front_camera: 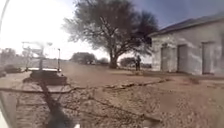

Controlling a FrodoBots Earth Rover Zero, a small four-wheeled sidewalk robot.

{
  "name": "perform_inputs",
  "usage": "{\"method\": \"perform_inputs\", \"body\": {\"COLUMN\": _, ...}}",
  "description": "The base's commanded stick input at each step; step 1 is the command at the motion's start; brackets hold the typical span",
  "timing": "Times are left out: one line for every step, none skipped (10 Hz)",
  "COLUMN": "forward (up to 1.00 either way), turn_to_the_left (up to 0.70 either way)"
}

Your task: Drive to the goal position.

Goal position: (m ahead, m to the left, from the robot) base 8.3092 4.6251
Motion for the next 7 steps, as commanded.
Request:
{"method": "perform_inputs", "body": {"forward": 0.70, "turn_to_the_left": 0.00}}
{"method": "perform_inputs", "body": {"forward": 0.70, "turn_to_the_left": 0.00}}
{"method": "perform_inputs", "body": {"forward": 0.70, "turn_to_the_left": 0.00}}
{"method": "perform_inputs", "body": {"forward": 0.70, "turn_to_the_left": 0.00}}
{"method": "perform_inputs", "body": {"forward": 0.70, "turn_to_the_left": 0.00}}
{"method": "perform_inputs", "body": {"forward": 0.70, "turn_to_the_left": 0.00}}
{"method": "perform_inputs", "body": {"forward": 0.70, "turn_to_the_left": 0.00}}
